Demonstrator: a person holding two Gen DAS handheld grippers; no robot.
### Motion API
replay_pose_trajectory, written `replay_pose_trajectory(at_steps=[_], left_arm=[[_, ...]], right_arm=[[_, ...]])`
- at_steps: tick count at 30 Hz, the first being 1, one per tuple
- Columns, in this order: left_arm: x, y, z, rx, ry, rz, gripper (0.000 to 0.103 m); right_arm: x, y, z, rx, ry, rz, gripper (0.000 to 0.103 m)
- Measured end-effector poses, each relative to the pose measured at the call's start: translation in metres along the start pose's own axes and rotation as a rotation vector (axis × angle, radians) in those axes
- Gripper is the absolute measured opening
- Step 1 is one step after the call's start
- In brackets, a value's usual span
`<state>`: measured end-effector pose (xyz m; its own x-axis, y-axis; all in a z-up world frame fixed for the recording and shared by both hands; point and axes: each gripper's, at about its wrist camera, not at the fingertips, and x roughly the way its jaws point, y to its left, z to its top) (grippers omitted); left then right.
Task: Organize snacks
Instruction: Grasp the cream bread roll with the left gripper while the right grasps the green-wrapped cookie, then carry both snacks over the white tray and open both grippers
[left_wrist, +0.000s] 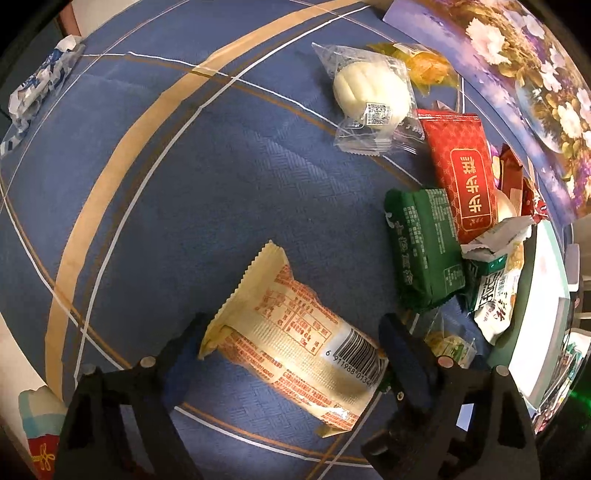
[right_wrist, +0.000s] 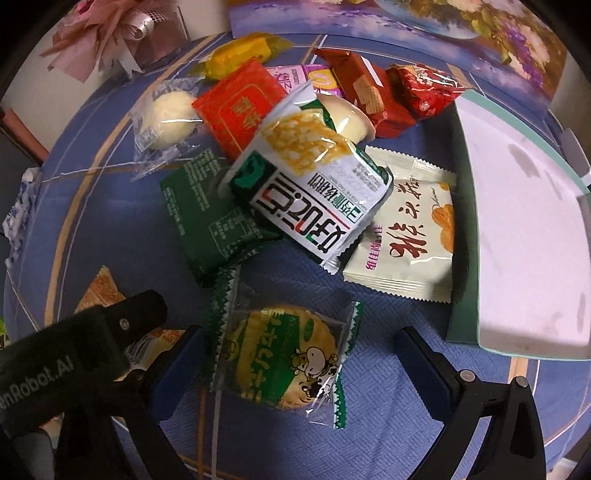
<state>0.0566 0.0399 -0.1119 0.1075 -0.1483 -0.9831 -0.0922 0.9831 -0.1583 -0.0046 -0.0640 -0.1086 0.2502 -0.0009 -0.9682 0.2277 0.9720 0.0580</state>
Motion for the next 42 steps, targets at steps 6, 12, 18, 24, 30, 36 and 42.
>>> replay_pose_trajectory(at_steps=[6, 12, 18, 24, 30, 36, 42], left_arm=[[-0.012, 0.002, -0.018, 0.001, -0.011, -0.011, 0.083], [-0.015, 0.005, -0.026, 0.008, -0.024, -0.007, 0.066], [-0.021, 0.003, -0.026, 0.007, -0.035, -0.044, 0.053], [-0.029, -0.005, -0.042, 0.018, -0.037, -0.093, 0.049], [-0.044, -0.004, -0.045, 0.014, -0.066, -0.112, 0.049], [-0.064, -0.017, -0.045, 0.031, -0.129, -0.129, 0.049], [-0.084, -0.036, -0.039, 0.076, -0.195, -0.147, 0.049]], right_arm=[[-0.004, -0.021, -0.007, 0.053, 0.011, -0.002, 0.101], [-0.006, -0.026, -0.008, 0.087, -0.006, -0.017, 0.082], [-0.005, -0.042, -0.008, 0.118, -0.017, -0.009, 0.067], [-0.018, -0.065, -0.004, 0.159, -0.031, 0.051, 0.064], [-0.054, -0.086, -0.005, 0.177, -0.077, 0.080, 0.064], [-0.095, -0.102, -0.003, 0.226, -0.178, 0.117, 0.064], [-0.123, -0.123, -0.004, 0.300, -0.274, 0.085, 0.064]])
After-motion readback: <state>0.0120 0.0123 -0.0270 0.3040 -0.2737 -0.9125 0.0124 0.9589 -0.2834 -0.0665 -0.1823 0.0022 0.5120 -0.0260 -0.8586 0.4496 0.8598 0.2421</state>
